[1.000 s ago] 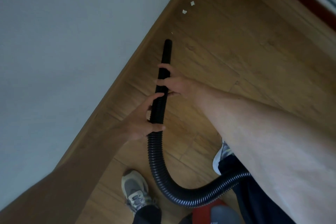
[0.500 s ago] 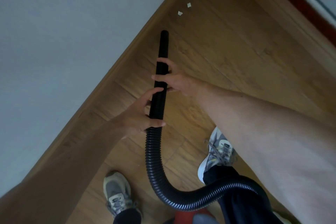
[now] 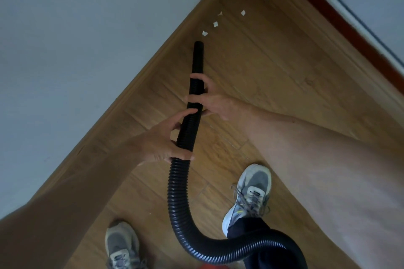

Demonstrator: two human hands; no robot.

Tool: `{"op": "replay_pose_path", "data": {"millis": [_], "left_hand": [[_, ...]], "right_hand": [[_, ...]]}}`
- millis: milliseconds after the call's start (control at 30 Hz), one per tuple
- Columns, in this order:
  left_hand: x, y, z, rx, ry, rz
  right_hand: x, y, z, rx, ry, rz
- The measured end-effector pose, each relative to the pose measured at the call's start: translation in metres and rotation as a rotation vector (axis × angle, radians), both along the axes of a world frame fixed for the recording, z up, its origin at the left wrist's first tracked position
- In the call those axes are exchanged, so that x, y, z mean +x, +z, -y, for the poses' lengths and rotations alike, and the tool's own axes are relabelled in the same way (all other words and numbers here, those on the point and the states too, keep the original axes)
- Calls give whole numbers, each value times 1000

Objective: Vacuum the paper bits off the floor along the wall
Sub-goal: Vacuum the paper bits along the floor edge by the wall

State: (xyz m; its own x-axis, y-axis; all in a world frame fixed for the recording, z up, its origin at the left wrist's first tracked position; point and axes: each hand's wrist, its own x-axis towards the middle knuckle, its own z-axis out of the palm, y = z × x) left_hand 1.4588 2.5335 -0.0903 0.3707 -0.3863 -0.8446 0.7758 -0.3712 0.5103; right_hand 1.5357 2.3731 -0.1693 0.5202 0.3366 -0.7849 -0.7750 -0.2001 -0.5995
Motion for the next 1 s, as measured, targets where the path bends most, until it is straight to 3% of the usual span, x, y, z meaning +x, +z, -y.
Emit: {"op": "replay_pose_path", "data": {"millis": [1000], "left_hand": [[84, -8, 69, -29, -19, 2]], "right_hand": [[89, 2, 65, -45, 12, 16]]}}
